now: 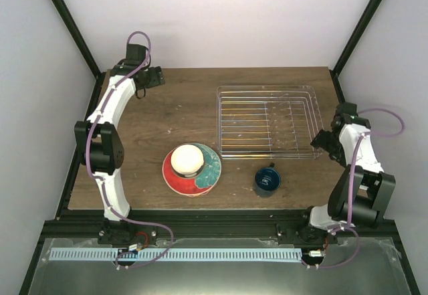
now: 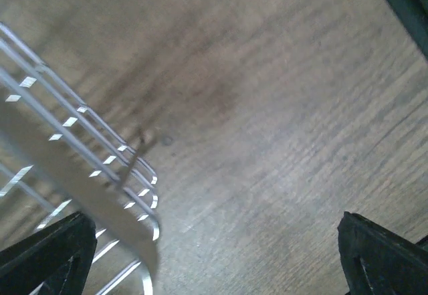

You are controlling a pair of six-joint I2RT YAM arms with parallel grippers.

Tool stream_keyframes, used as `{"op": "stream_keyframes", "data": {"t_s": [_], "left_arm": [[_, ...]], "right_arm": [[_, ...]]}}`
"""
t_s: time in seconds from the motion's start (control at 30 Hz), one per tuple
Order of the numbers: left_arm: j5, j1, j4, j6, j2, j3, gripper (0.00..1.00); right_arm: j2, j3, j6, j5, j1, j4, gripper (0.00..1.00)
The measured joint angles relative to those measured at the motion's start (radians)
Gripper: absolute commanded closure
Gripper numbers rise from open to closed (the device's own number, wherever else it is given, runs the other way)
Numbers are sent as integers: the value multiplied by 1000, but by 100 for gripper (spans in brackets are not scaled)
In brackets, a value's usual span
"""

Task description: Load the mixed dishes into the dish rack

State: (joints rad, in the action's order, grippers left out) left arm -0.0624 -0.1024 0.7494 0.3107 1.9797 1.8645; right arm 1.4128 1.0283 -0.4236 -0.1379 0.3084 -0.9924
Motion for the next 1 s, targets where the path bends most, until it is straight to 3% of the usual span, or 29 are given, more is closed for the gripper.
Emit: {"op": "stream_keyframes", "data": {"t_s": [0.3,0.57,0.8,1.0], "left_arm": [[11,0,-8,0,0,0,7],[-6,-24,-33,-30,-37,-79,5],[-19,-145,-22,-96,-148,-90,3],[-24,-145,-20,-106,-307,-121,0]], "right_arm": [[-68,225,76,97,2,20,0],[-12,471,146,139,-12,53,0],[16,478,184,199,-120,209,0],[18,476,207,274,-214,377,0]]}}
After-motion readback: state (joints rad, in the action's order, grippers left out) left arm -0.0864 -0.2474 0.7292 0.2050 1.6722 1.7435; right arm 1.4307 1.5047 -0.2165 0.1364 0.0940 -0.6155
